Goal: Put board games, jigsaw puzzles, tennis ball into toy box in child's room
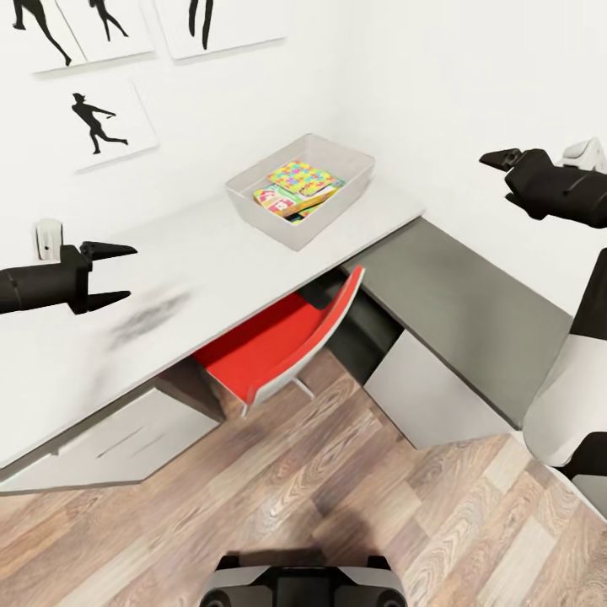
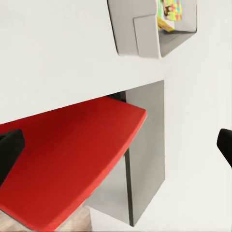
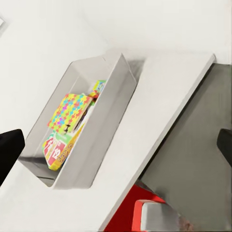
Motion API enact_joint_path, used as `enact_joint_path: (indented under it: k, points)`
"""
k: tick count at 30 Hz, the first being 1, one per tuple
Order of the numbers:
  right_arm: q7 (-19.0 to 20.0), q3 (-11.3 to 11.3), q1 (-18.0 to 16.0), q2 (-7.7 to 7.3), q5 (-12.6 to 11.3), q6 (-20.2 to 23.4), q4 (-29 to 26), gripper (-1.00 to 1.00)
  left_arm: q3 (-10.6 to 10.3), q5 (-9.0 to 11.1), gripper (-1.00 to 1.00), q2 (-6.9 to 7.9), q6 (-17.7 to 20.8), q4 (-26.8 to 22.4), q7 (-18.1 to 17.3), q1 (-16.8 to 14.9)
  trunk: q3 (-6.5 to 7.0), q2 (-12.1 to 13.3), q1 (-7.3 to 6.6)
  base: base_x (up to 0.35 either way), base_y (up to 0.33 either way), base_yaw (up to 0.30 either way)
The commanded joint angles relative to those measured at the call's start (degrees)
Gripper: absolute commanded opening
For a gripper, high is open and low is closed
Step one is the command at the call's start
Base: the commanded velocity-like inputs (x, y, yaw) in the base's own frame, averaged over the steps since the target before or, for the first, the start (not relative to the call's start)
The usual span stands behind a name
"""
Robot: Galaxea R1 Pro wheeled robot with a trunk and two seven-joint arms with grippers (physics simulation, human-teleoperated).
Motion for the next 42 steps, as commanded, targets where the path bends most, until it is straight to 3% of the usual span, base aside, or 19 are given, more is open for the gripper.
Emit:
enact_joint_path:
  k: [1, 5, 13, 22, 26, 42]
  points:
    - [-0.6, 0.0, -0.1, 0.0, -0.6, 0.2, 0.0, 1.0, 0.1, 0.5, 1.0, 0.01, 0.1, 0.0, 0.6, 0.0, -0.06, -0.1, 0.03, -0.005, 0.003, -0.28]
    - [-0.6, 0.1, 0.7, -1.13, -0.7, 0.2, -0.2, 1.0, 0.1, 0.5, 1.0, -0.15, 0.1, 0.0, 0.6, 0.0, 0.04, -0.1, 0.03, -0.003, 0.002, -0.28]
    - [-0.5, 0.2, 1.6, -1.91, -0.7, 0.2, -0.3, 1.0, 0.0, 0.5, 1.0, -0.22, 0.1, 0.0, 0.5, 0.0, 0.26, -0.1, 0.03, -0.032, 0.001, -0.28]
    - [-0.4, 0.5, 4.1, -1.93, -0.8, 0.2, -1.2, 1.0, 0.0, 0.5, 1.0, -0.24, 0.1, 0.0, 0.6, 0.0, 0.54, -0.1, 0.03, -0.217, 0.0, -0.28]
    - [-0.4, 2.1, 5.4, -1.99, -0.8, 0.2, -2.0, 1.0, 0.0, 0.5, 1.0, -0.25, 0.1, 0.0, 0.6, 0.0, 0.68, -0.1, 0.03, -0.289, 0.0, -0.28]
    - [-0.4, 3.6, 7.4, -2.05, -0.7, 0.2, -2.6, 1.0, 0.1, 0.5, 1.0, -0.22, 1.2, 0.0, 0.6, 0.1, 1.29, -0.1, 0.03, -0.312, 0.0, -0.28]
